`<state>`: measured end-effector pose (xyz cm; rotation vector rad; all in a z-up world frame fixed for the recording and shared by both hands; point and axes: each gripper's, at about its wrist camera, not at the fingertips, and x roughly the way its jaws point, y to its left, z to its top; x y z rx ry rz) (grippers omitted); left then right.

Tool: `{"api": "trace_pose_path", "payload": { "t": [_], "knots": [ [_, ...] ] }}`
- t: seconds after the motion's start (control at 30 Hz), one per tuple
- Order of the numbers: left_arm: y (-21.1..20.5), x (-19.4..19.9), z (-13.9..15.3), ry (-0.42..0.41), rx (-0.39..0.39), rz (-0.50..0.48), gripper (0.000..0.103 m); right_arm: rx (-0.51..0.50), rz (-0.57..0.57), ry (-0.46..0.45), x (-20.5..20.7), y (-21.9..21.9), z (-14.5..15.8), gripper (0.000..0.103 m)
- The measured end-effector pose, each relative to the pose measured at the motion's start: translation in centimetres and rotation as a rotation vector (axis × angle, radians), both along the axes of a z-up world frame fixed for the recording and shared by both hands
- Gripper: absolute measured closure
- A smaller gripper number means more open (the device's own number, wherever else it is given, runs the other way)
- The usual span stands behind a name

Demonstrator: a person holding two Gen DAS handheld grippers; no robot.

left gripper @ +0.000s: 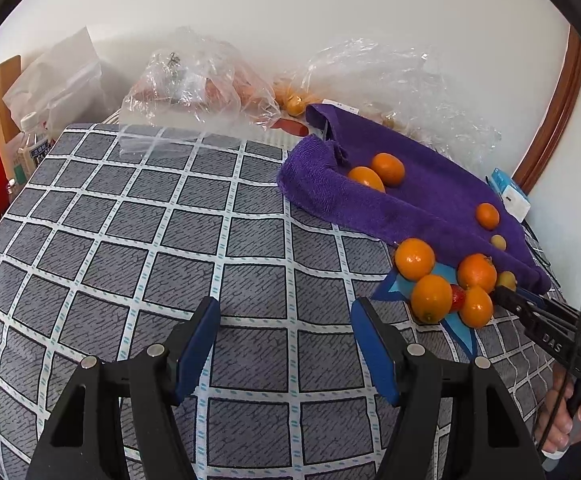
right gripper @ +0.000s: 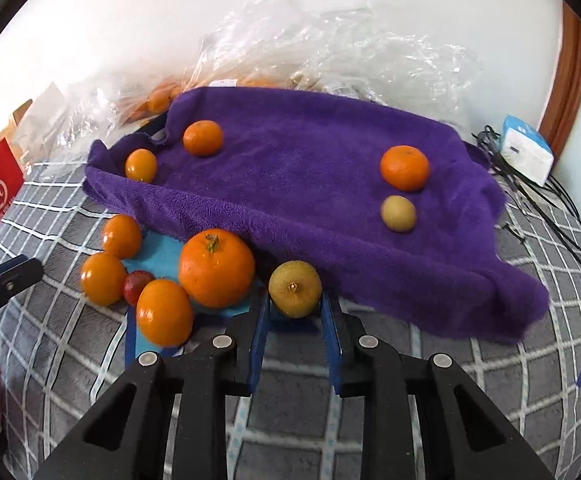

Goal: Organize fruits
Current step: 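Grasp a yellow-green fruit on the blue star mat with the right tool, then grasp an oval orange on the star mat with the left tool while the right tool holds its fruit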

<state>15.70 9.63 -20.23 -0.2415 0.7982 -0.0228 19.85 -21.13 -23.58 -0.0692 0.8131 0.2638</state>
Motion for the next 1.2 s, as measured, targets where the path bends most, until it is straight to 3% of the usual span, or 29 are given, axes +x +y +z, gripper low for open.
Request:
{"api": "trace_pose_path", "payload": {
  "t": [0.13, 0.43, 0.63, 0.7, 0.73, 0.77, 0.9, 1.03, 1.2],
  "knots": [
    [-0.4, 0.0, 0.0, 0.003, 0.003, -0.023, 0.038, 0.071, -0.02, 0.016, -1.9, -2.2, 0.5, 0.077],
    [-1.2, 0.0, 0.2, -0.004, 0.036, -0.065, 0.038, 0.084, -0.032, 0.067, -3.4, -5.0, -0.6, 0.076],
    [-0.9, 0.0, 0.1, -0.003, 0.021, -0.063, 0.038, 0.113, -0.046, 0.065, -2.4, -5.3, -0.6, 0.061],
    [-0.9, 0.1, 0.1, 0.002, 0.019, -0.063, 0.038, 0.094, -0.054, 0.069, -1.8, -5.0, -0.7, 0.062],
    [-0.8, 0.1, 0.0, 0.003, 0.016, -0.064, 0.038, 0.078, -0.069, 0.066, -1.6, -5.0, -0.8, 0.072],
    [-0.8, 0.1, 0.0, 0.004, 0.011, -0.065, 0.038, 0.067, -0.08, 0.055, -1.6, -4.9, -0.9, 0.075],
    [-1.2, -0.2, 0.4, -0.009, 0.019, -0.072, 0.038, 0.074, -0.081, 0.023, -2.2, -5.5, -0.7, 0.076],
    [-3.1, -0.5, 1.6, 0.006, -0.036, -0.146, 0.038, 0.072, -0.101, -0.034, -3.6, -6.4, 0.0, 0.076],
    [-6.7, 0.4, 2.3, 0.01, 0.009, -0.199, 0.038, 0.104, -0.116, -0.034, -3.9, -7.1, -0.1, 0.076]
  ]
}}
